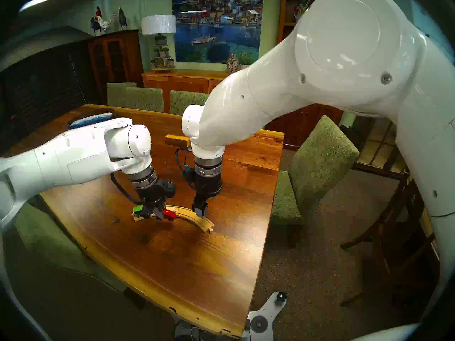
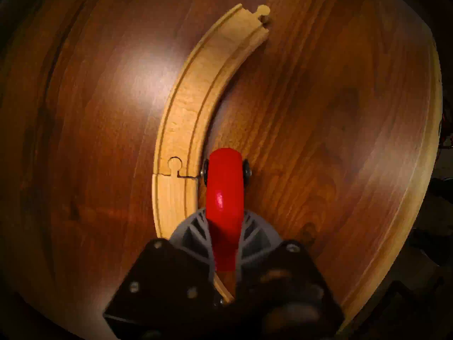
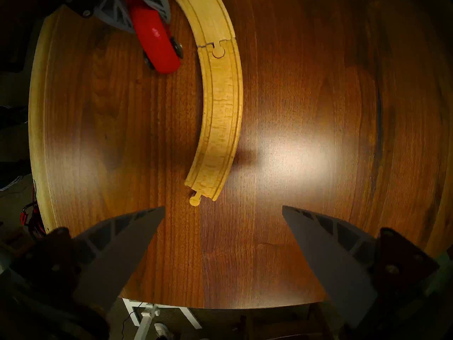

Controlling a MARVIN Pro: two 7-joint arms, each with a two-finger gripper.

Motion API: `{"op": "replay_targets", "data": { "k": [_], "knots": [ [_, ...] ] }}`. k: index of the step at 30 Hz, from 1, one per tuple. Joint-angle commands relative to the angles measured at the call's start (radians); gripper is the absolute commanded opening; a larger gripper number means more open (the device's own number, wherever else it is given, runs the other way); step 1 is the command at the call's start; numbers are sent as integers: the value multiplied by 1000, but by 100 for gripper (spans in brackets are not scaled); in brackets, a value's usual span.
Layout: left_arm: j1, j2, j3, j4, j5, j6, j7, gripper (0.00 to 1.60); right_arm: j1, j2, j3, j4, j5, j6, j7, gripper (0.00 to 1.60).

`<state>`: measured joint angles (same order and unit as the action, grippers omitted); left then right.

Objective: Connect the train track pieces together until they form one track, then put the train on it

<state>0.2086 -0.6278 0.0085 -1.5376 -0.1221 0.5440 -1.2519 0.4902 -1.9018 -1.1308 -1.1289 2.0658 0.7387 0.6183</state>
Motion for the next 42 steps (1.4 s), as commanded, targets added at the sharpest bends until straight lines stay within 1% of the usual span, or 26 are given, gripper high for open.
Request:
{"op": "replay_targets", "data": {
  "k": [1,14,26,42],
  "knots": [
    [-33,-57,-26,45,2,-11,7,0,24,10,1,16,0,-1,-2,160],
    [-29,-95,-22,115,1,-49,20,0,24,11,2,16,0,-1,-2,160],
    [-32,-107,-21,146,-1,-72,24,0,24,11,2,16,0,-1,-2,160],
    [-32,-123,-18,188,0,-84,22,0,24,11,2,16,-1,-1,-3,160]
  ]
}}
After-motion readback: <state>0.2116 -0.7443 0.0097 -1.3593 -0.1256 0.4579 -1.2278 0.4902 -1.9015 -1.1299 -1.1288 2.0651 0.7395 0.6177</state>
